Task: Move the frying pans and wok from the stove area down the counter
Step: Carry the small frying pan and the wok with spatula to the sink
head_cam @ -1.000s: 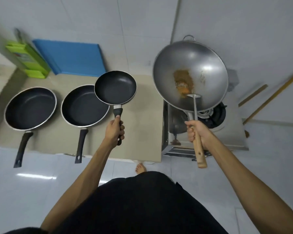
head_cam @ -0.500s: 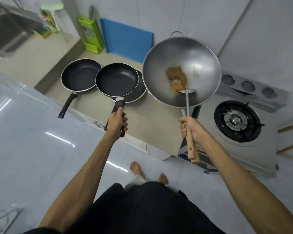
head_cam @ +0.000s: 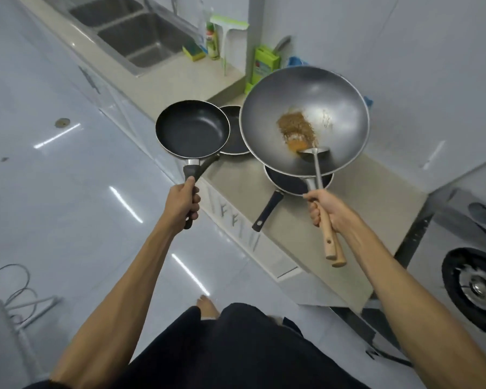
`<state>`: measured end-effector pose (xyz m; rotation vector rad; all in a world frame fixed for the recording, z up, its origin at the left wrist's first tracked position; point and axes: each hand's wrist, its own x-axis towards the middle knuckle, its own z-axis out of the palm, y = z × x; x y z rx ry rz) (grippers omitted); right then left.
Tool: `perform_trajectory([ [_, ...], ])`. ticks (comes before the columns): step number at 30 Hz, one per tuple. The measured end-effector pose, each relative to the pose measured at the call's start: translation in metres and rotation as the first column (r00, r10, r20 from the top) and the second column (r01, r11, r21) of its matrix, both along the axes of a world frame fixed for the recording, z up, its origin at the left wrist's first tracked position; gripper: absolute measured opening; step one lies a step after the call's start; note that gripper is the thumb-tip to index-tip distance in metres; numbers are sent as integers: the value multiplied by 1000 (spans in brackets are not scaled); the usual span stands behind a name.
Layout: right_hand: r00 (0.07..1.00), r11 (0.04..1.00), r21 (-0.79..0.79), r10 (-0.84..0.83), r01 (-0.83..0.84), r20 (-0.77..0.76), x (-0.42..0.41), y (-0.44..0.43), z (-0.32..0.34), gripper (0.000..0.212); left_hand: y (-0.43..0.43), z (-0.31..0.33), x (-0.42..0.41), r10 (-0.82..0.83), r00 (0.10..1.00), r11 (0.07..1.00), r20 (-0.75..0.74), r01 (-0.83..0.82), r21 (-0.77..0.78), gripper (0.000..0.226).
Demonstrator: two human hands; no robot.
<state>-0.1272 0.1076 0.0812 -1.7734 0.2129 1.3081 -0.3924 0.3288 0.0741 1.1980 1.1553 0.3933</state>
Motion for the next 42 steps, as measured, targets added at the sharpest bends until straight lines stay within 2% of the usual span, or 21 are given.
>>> perform_trajectory([
  [5,999,998,51,39,-40,5,-48,115,16,30,93,10,-70,57,998,998,-3,-57,5,35],
  [11,993,993,60,105,-102,-54,-87,239,16,35,175,6,-105,173,985,984,22,-171,-42,36],
  [24,967,966,49,254,-254,4,-90,495,-4,23,409,-8,-146,328,944,943,-29,-329,-48,36],
  [34,927,927,-22,372,-373,-53,-90,693,-1,37,578,-24,-165,413,909,908,-53,-416,-55,39],
  [42,905,905,-61,424,-421,39,-130,876,-14,30,773,-35,-210,402,914,913,-48,-404,-53,39],
])
